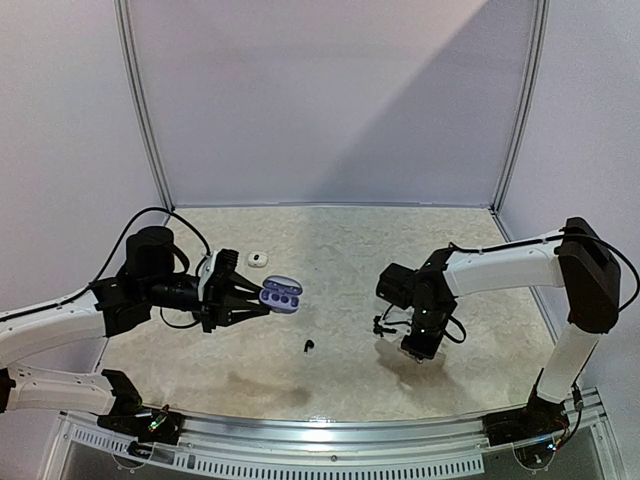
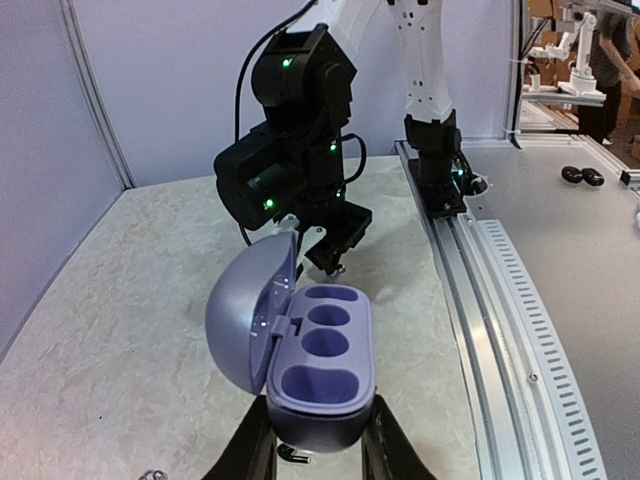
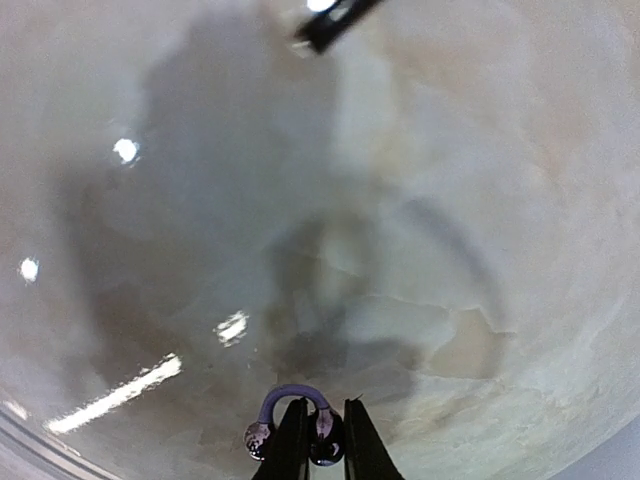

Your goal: Insert the wireless bluetooth earbuds into the charging case

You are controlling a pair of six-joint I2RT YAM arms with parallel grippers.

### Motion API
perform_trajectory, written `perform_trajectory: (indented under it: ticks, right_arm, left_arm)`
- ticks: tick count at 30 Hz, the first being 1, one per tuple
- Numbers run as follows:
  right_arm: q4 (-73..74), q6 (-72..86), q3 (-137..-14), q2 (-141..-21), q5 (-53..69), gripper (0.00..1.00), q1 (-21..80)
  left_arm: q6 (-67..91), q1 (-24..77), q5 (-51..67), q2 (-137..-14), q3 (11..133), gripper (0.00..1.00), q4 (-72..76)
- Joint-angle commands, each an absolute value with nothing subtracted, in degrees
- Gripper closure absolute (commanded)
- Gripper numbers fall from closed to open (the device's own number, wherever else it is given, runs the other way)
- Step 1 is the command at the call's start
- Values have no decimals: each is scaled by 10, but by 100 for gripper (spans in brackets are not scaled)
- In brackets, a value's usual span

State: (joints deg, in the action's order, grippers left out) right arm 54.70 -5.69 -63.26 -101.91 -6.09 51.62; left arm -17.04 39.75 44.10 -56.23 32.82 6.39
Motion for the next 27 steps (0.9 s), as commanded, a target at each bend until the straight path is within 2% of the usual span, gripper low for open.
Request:
perform_trajectory:
  ticks: [1,4,11,17,27]
  right_arm:
    - [528,140,-628,-990,-148,95,499]
    - [520,277,-619,-984,-176,96,491]
    - [452,465,-564,-964,-193,95,491]
    - [417,545,-547,-968,-198,95,491]
    - [448,572,-570,-961,-199,83,503]
  left_arm:
    - [-176,394,439,-555,316,100,66]
    - [-173,395,439,-554,314,100,68]
    - [-179,395,438,-552,316,100,62]
    - [-180,397,438,-551,318,100,64]
    - [-189,399,436,-548,316,100,59]
